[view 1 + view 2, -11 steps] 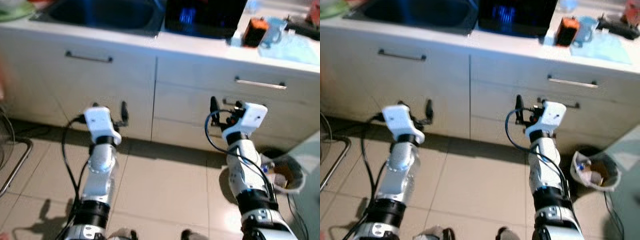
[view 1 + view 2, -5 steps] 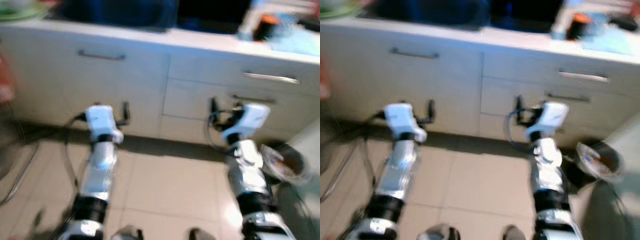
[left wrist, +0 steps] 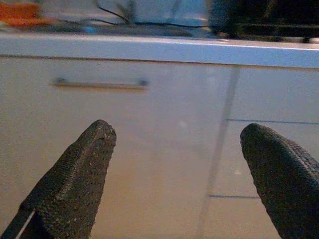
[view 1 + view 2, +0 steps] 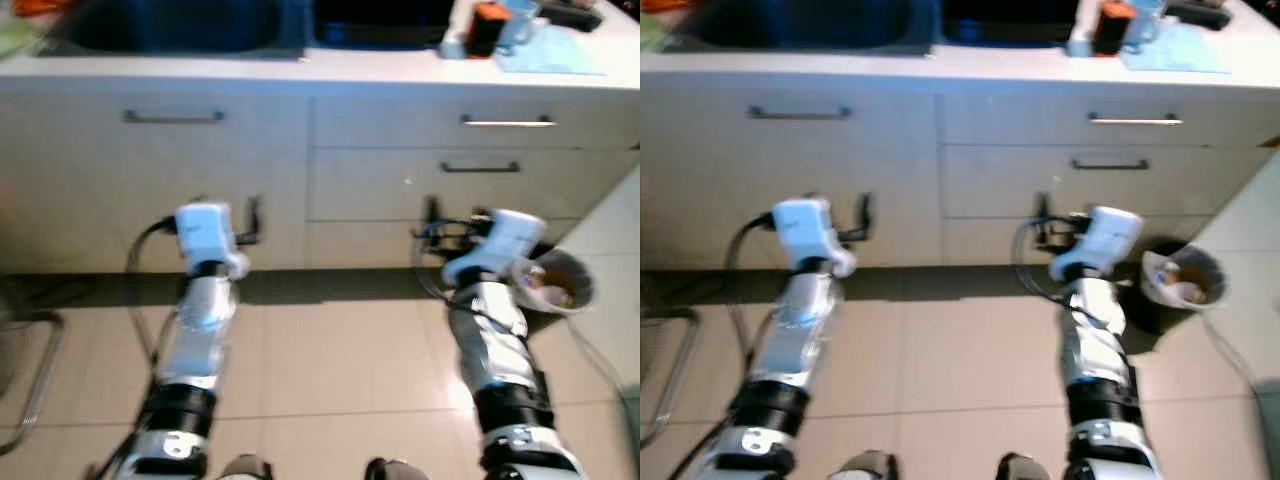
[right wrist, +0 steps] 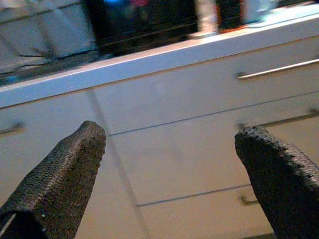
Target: Kitchen organization
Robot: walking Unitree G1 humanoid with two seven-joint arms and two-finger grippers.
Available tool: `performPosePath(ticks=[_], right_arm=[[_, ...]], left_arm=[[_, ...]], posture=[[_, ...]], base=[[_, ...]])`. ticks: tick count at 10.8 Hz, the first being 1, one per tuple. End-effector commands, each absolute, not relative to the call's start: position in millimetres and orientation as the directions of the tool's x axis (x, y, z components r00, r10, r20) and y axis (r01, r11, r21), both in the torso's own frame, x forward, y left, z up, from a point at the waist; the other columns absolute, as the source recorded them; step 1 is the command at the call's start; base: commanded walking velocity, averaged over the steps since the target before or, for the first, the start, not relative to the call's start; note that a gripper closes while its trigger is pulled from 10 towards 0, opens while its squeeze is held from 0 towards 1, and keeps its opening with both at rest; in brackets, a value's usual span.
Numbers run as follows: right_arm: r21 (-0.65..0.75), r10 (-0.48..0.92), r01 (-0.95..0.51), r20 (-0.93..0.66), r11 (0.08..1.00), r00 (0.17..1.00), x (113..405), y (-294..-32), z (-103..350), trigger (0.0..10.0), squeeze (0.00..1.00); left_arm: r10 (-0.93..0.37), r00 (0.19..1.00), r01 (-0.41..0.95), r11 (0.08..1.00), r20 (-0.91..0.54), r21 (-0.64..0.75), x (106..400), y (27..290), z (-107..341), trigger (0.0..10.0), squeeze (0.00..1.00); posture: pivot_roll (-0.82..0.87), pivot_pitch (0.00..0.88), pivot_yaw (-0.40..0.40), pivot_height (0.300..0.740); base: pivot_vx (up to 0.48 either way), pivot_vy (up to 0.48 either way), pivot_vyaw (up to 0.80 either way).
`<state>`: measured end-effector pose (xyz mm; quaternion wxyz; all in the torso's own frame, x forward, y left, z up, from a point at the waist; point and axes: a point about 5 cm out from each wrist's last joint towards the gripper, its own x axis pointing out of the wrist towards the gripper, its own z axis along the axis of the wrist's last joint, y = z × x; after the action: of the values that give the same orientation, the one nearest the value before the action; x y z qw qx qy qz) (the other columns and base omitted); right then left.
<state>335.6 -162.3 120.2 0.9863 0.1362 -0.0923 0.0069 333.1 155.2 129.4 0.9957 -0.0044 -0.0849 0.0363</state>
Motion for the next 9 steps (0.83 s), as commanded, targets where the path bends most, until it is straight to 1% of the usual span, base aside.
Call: performPosePath(ticks=[1,4,5,6,7,9], right_arm=[[0.265,-0.027,-0.018,0.168,0.964,0.985,334,-169,117,10.0,0.00],[0.266,-0.018,-0.028,0.169,0.964,0.985,335,-167,118,10.0,0.00],[0.254,-0.002,-0.050,0.199,0.966,0.980,335,-165,124,10.0,0.00],[0.247,0.001,-0.058,0.223,0.967,0.975,337,-164,131,10.0,0.00],[0.232,0.010,-0.077,0.278,0.970,0.961,339,-162,146,10.0,0.00],[0.220,0.013,-0.094,0.341,0.971,0.940,342,-161,167,10.0,0.00]], left_arm=[[0.070,0.986,-0.068,0.998,0.151,-0.013,331,150,125,10.0,0.00],[0.093,0.981,-0.091,0.996,0.170,-0.017,327,155,125,10.0,0.00],[0.095,0.976,-0.092,0.996,0.197,-0.020,325,154,128,10.0,0.00],[0.098,0.971,-0.104,0.994,0.218,0.016,325,155,134,10.0,0.00],[0.100,0.955,-0.120,0.991,0.279,0.056,326,156,149,10.0,0.00],[0.110,0.926,-0.143,0.987,0.361,0.067,329,160,174,10.0,0.00]], posture=[[-0.01,0.122,-0.002,0.740],[-0.01,0.126,-0.009,0.740],[0.00,0.128,-0.013,0.740],[0.00,0.130,-0.015,0.740],[0.00,0.130,-0.015,0.740],[0.00,0.128,-0.016,0.740]], base=[[0.000,0.000,0.00],[0.000,0.000,0.00],[0.000,0.000,0.00],[0.000,0.000,0.00],[0.000,0.000,0.00],[0.000,0.000,0.00]])
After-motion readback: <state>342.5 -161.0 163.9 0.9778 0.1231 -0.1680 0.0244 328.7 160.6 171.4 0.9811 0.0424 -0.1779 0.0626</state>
